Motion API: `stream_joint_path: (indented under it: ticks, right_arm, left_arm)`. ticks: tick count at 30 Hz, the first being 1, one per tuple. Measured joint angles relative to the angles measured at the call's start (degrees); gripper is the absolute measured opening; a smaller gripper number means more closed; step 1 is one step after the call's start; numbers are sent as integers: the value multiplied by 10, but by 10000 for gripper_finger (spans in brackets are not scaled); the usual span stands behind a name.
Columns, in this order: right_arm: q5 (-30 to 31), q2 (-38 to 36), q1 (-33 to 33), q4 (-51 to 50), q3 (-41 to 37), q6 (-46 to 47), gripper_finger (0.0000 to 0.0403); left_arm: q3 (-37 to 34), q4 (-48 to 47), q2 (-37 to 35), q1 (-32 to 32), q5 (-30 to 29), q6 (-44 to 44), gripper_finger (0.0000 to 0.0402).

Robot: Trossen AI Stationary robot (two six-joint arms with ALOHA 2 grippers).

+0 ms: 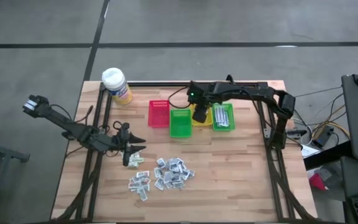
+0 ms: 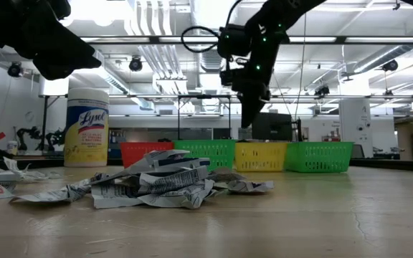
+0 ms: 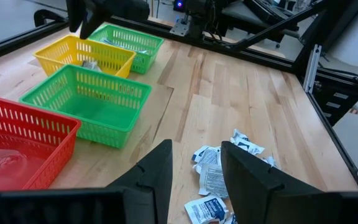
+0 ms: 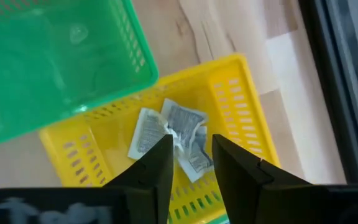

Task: Pick & Place First Aid Supplies
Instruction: Put the alcohol pad into the yellow basket

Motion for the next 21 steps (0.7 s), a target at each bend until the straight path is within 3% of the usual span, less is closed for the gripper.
stream_joint_path:
  ticks: [15,21]
  right_arm:
    - [-186,0,30,-11,39,6,55]
    - [-195,0,64,-11,39,-13,48]
  left_arm:
    - [0,0,0,0,0,0,131]
    - [0,0,0,0,0,0,131]
